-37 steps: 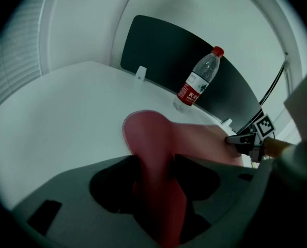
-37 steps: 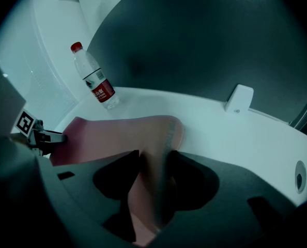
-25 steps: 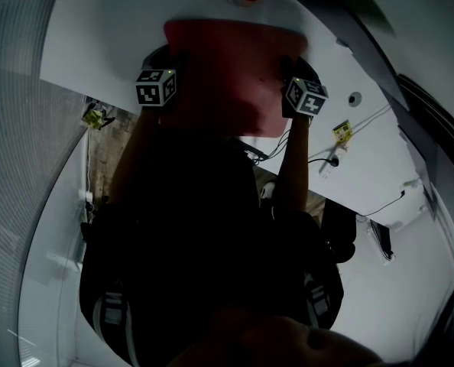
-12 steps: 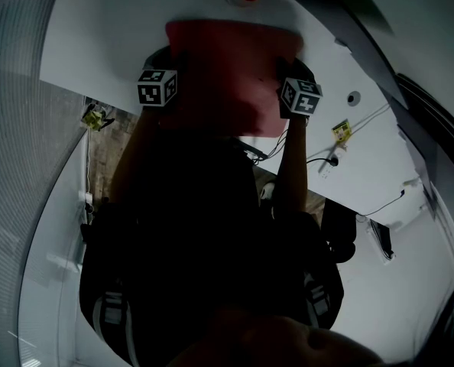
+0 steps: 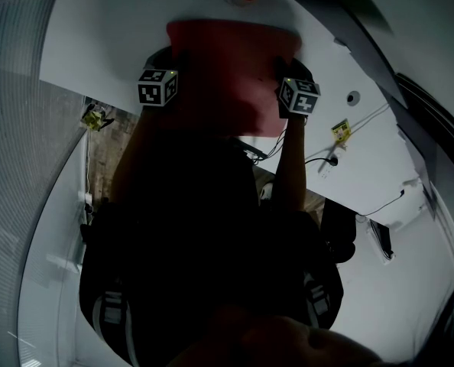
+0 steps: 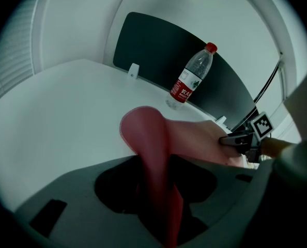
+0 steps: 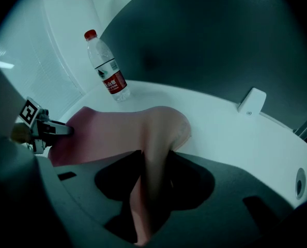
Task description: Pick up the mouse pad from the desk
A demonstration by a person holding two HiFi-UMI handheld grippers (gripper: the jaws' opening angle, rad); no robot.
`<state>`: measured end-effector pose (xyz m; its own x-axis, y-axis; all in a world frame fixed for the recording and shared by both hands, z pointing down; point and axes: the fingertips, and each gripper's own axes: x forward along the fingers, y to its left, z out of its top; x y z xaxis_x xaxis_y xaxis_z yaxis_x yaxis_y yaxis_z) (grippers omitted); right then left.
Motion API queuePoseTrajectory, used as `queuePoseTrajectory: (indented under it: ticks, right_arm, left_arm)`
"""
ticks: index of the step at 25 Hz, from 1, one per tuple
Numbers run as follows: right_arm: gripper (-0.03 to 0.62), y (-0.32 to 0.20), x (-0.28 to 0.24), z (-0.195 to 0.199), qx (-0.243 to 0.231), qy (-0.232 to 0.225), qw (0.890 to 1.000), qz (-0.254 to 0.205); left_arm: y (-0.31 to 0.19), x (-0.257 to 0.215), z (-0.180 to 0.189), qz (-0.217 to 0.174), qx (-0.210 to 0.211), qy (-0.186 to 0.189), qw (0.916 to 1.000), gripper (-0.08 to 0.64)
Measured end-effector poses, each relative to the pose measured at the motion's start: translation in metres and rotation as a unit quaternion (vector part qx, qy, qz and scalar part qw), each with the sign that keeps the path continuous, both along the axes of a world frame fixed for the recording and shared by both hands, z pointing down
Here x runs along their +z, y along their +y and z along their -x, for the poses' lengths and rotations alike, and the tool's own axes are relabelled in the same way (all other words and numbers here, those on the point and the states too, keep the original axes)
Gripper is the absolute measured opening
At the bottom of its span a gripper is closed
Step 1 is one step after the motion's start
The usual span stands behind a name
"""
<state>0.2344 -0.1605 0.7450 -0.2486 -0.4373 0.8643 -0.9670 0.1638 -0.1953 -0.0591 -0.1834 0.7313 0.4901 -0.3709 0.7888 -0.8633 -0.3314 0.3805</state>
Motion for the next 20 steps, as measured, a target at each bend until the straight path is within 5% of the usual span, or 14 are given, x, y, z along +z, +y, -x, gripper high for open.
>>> queuePoseTrajectory:
  ticks: [20]
  right_arm:
    - [0.13,0.0004,-0.0008,0.0028,-0.001,-0.001,1.0,-0.002]
  left_arm:
    - [-0.0001,-0.0039,-0.0041,-0.016,0.006,0.0,0.9998,0.123]
